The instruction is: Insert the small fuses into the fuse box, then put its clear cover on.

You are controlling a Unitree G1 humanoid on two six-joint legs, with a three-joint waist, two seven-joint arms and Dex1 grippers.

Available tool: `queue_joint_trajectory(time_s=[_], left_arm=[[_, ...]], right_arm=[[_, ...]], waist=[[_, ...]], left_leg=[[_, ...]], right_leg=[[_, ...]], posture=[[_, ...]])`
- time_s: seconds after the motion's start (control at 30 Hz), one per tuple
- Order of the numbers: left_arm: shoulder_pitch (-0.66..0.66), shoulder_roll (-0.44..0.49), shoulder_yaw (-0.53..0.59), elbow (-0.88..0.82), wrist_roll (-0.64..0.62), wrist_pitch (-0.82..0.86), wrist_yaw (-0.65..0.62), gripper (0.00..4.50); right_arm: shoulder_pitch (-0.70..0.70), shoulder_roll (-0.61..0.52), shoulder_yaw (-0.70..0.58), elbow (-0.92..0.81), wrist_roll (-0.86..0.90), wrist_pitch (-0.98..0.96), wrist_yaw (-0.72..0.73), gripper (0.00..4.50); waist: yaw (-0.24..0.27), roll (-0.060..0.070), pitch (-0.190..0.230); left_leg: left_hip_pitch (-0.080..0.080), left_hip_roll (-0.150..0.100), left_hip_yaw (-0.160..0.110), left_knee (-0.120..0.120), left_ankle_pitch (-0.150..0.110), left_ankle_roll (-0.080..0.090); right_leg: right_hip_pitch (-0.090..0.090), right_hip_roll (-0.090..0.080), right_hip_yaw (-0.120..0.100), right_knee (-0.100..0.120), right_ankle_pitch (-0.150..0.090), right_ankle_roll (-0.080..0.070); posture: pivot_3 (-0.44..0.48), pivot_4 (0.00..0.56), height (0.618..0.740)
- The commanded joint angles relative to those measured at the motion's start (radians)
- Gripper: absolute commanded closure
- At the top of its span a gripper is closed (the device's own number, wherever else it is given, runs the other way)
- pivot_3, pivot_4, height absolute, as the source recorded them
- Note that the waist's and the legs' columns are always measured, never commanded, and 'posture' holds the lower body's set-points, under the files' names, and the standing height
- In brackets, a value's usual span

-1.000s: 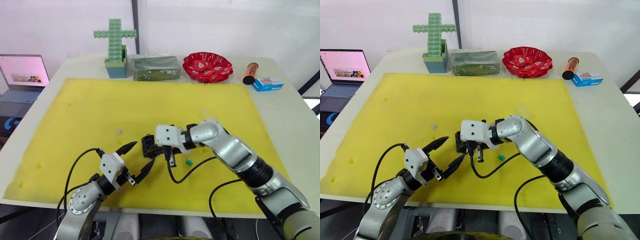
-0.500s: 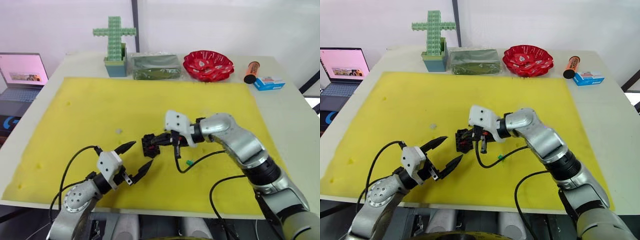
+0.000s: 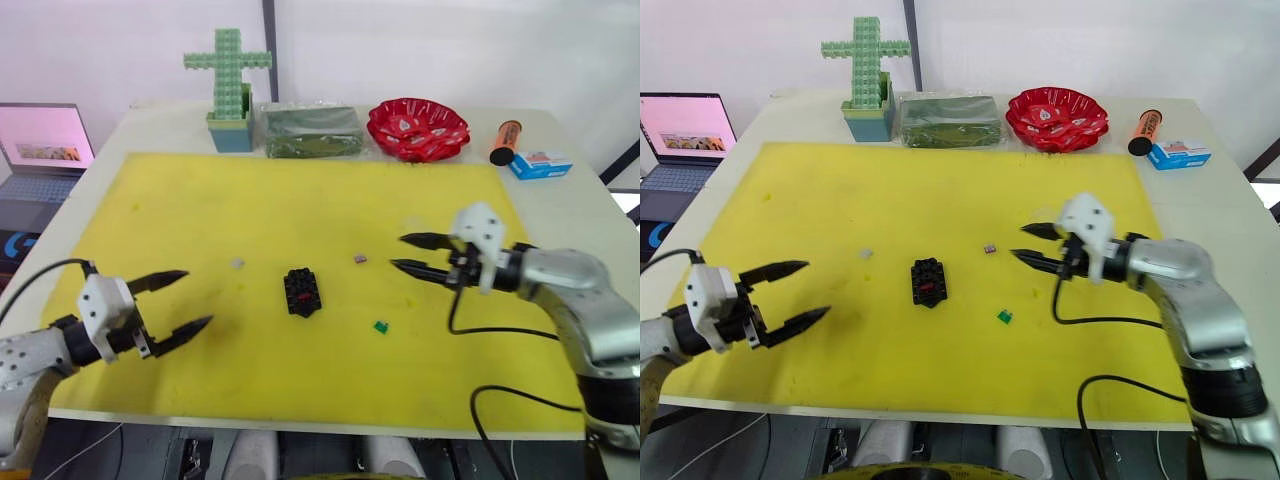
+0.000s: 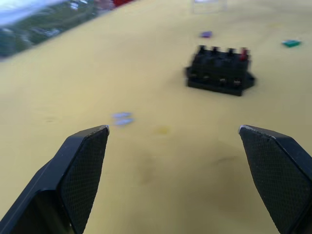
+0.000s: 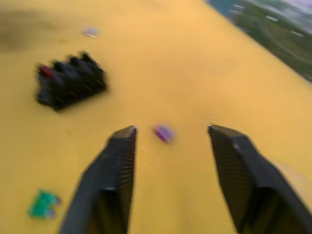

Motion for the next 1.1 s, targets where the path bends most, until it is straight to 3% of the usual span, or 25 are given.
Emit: queue_joint_trajectory(time_s=[0.03,0.1,0.13,0.27,0.47,0.6,0.67,0.77,0.9,1.0,1.1], left_arm=[[-0.091,0.034,0.073,0.118,0.015,0.003,0.036,0.00],[-0.137,0.039,0.070,0.195,0.033,0.005,0.041,0.00],[-0.159,0.035,0.074,0.234,0.040,0.007,0.054,0.00],[-0.245,0.024,0.086,0.346,0.067,0.038,0.142,0.00],[-0.384,0.005,0.125,0.344,0.081,0.269,0.461,0.00],[-0.411,0.066,0.109,0.343,0.084,0.439,0.484,0.00],[-0.448,0.111,0.100,0.381,0.003,0.582,0.382,0.00],[-0.526,0.110,0.225,0.430,-0.209,0.824,0.327,0.00],[-0.441,0.089,0.308,0.317,-0.392,1.095,0.311,0.00],[-0.409,-0.007,0.452,0.250,-0.581,1.286,0.474,0.00],[-0.323,-0.153,0.528,0.118,-0.812,1.351,0.667,0.00]], right_arm=[[0.077,-0.007,-0.162,0.074,0.006,-0.090,-0.034,0.93],[0.121,-0.004,-0.195,0.110,-0.012,-0.139,-0.059,0.17],[0.136,0.005,-0.209,0.126,-0.017,-0.150,-0.081,0.03],[0.188,0.029,-0.226,0.163,-0.036,-0.207,-0.137,0.03],[0.099,0.063,-0.148,-0.014,0.039,-0.068,-0.232,0.03],[0.009,0.059,-0.035,-0.143,0.153,0.043,-0.175,0.03],[-0.052,0.052,0.043,-0.187,0.178,0.046,-0.118,0.03],[-0.161,0.072,0.158,-0.210,0.190,0.066,-0.082,0.03],[-0.272,0.119,0.307,-0.193,0.167,0.079,-0.049,0.03],[-0.319,0.172,0.346,-0.156,0.146,0.077,-0.081,0.03],[-0.315,0.188,0.345,-0.143,0.126,0.058,-0.099,0.03]], waist=[[0.001,-0.001,0.000],[0.000,-0.001,0.000],[-0.002,-0.001,0.000],[-0.006,-0.002,0.001],[-0.009,-0.002,0.001],[-0.009,-0.003,0.001],[-0.008,-0.005,0.002],[-0.003,-0.006,0.003],[-0.010,-0.008,0.003],[-0.009,-0.009,0.004],[-0.004,-0.012,0.005]], left_leg=[[0.000,0.000,0.000,0.000,0.000,0.000],[0.001,0.000,0.001,0.001,0.000,0.000],[0.002,0.000,0.001,0.001,0.000,0.000],[0.006,0.002,0.003,0.000,0.000,0.000],[0.007,0.011,0.002,0.001,0.000,0.000],[0.013,0.016,0.003,-0.001,0.000,0.000],[0.014,0.017,0.002,-0.004,0.000,0.000],[0.013,0.018,0.002,-0.005,0.000,0.000],[0.013,0.018,0.001,-0.006,0.000,-0.001],[0.013,0.018,0.002,-0.007,0.000,-0.001],[0.013,0.018,0.000,-0.006,0.000,-0.001]], right_leg=[[0.001,0.001,-0.002,0.000,0.000,0.000],[0.001,0.002,-0.002,0.002,0.000,0.000],[0.002,0.002,-0.002,0.003,0.000,0.001],[0.003,0.006,0.001,0.004,0.000,0.001],[0.003,0.014,0.003,0.005,0.003,0.007],[0.005,0.020,0.004,0.006,0.004,0.008],[0.005,0.022,0.004,0.006,0.004,0.008],[0.003,0.022,0.003,0.007,0.004,0.007],[0.003,0.020,0.003,0.006,0.004,0.007],[0.002,0.015,0.004,0.006,0.004,0.008],[0.003,0.014,0.002,0.006,0.004,0.008]], posture=[[0.000,0.150,0.740],[0.000,0.150,0.740],[0.000,0.150,0.740],[0.000,0.150,0.740],[0.000,0.150,0.740],[0.000,0.150,0.740],[0.000,0.150,0.740],[0.000,0.150,0.740],[0.000,0.150,0.740],[0.000,0.150,0.740],[0.000,0.150,0.740]])
